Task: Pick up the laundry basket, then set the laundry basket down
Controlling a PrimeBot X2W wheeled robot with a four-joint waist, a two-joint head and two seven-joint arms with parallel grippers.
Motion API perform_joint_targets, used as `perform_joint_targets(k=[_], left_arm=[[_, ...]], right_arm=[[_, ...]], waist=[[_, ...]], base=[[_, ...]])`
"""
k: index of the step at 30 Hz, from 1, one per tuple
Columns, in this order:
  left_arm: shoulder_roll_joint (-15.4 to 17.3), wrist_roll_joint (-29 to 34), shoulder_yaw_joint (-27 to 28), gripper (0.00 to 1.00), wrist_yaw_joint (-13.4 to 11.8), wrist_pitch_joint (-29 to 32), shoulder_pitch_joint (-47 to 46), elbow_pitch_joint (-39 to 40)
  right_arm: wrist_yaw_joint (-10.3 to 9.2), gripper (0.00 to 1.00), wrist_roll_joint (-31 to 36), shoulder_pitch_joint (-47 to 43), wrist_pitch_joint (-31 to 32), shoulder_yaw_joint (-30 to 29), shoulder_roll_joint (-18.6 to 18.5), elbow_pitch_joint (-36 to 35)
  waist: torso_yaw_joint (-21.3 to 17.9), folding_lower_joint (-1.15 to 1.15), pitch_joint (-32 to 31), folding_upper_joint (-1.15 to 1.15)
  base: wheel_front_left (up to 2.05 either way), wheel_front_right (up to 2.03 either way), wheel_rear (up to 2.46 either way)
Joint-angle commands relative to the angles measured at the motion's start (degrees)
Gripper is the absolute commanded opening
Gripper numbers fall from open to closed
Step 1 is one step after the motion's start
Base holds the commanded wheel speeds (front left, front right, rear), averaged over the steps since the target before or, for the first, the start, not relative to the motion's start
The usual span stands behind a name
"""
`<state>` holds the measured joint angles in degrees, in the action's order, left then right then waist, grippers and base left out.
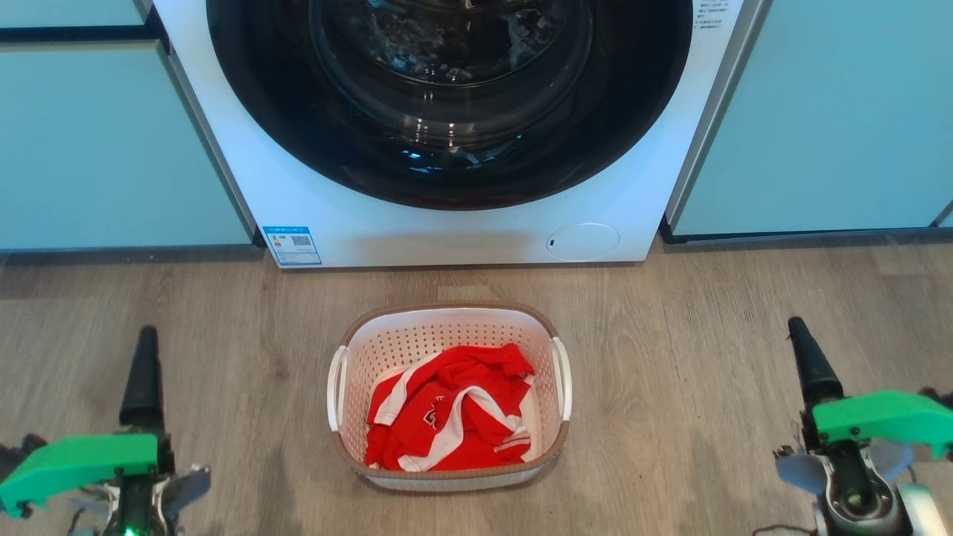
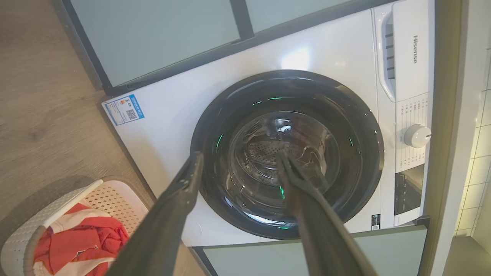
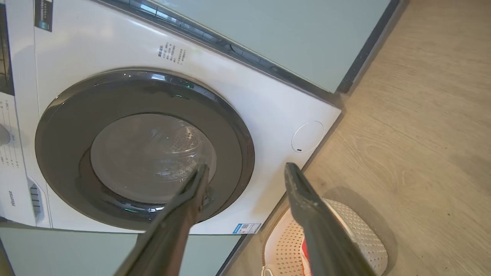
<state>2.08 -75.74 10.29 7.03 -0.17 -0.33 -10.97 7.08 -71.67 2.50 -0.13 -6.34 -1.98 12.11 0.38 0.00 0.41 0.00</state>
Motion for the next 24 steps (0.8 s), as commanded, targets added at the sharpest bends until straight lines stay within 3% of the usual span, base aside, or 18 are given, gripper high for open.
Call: perform_joint_targets(k=[1, 24], left_arm=[[0.59, 1.85, 1.74, 1.0, -0.1, -0.58, -3.63, 3.23], [0.65, 25.45, -0.95, 1.0, -5.03, -4.32, -4.76, 18.44]], right_arm=[[0.14, 1.0, 2.52, 3.89, -0.82, 0.77, -0.41, -3.07], [0.21, 1.0, 27.62, 7.53, -4.5, 5.13, -0.54, -13.14]], waist=[[0.03, 0.0, 0.05, 0.0], [0.42, 0.0, 0.57, 0.0]], base=[[0.0, 0.0, 0.0], [0.0, 0.0, 0.0]])
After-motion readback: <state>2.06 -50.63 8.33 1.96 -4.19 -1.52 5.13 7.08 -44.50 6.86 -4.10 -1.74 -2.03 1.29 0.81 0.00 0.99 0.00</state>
